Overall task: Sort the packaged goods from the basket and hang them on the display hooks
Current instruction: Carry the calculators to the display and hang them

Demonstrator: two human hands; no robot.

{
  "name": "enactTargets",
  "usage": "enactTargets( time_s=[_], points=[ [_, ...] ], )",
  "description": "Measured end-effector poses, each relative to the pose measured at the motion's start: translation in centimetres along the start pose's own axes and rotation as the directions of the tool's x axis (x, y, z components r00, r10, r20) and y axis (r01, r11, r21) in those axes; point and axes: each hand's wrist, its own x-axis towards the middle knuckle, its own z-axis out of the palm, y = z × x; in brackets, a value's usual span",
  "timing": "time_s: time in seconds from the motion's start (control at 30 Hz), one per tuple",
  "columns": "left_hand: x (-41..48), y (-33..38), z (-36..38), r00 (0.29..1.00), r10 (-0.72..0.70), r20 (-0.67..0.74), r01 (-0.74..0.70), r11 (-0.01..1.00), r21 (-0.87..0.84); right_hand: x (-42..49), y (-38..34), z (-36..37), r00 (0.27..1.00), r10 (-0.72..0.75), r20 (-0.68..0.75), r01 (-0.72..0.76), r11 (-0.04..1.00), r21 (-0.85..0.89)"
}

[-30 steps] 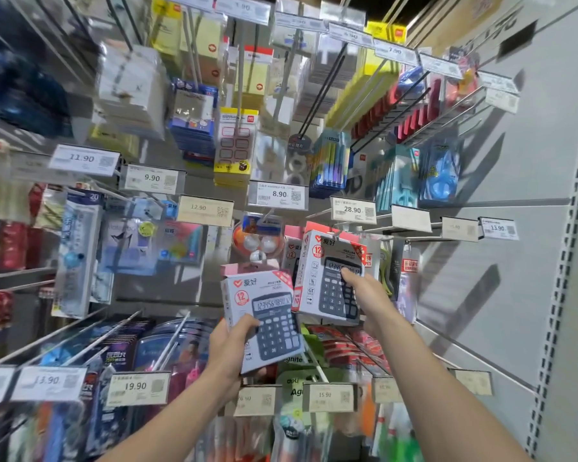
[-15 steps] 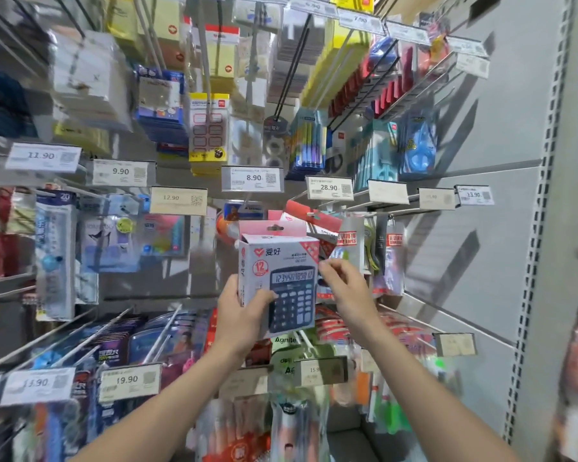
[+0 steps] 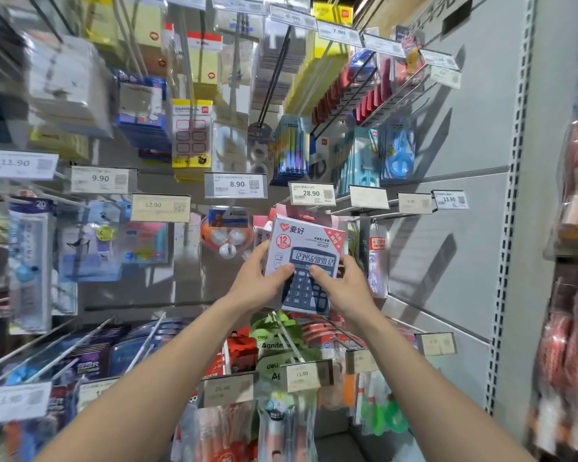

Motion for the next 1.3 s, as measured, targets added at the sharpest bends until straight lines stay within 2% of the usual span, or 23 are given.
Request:
enactTargets(
  time_s=[0.23,0.4,0.63,0.8,1.03,1.2,1.3],
  points=[
    [0.2,0.3,0.2,0.997,-0.071,0.039,0.069,0.996,0.055,-0.3,-0.2,0.0,0.998,-0.041,-0.041,0.035,0.992,-0.119],
    [0.3,0.2,0.2,0.999,-0.042,0.020,0.039,0.990,0.139,-0.3,-0.4,-0.2,0.997,-0.080,-0.018,0.075,0.983,-0.168],
    [-0.3,-1.0,0.2,0.998,-0.031,-0.052,0.034,0.998,0.047,-0.1,0.5,-0.2,0.989,-0.146,-0.008,0.140,0.964,-0.226],
    [-0.2,-1.4,0.3,0.993,-0.060,-0.105,0.067,0.995,0.068,0.9,0.7,0.1,0.991,-0.129,-0.021,0.114,0.934,-0.337],
    [0.1,-0.9,0.3,0.989,-0.107,-0.102,0.123,0.979,0.163,2.3,1.1,0.0,1.000,-0.023,-0.011,0.019,0.949,-0.313],
    [0.1,-1.4,-0.1,0.985,-0.137,-0.108,0.162,0.946,0.279,2.1,1.5,0.6,1.000,0.007,0.023,0.003,0.909,-0.417],
    [-0.2,-2.7,-0.9,0.984,-0.157,-0.082,0.177,0.881,0.439,1.3,2.6,0.5,1.000,0.006,0.026,0.010,0.830,-0.558]
  ],
)
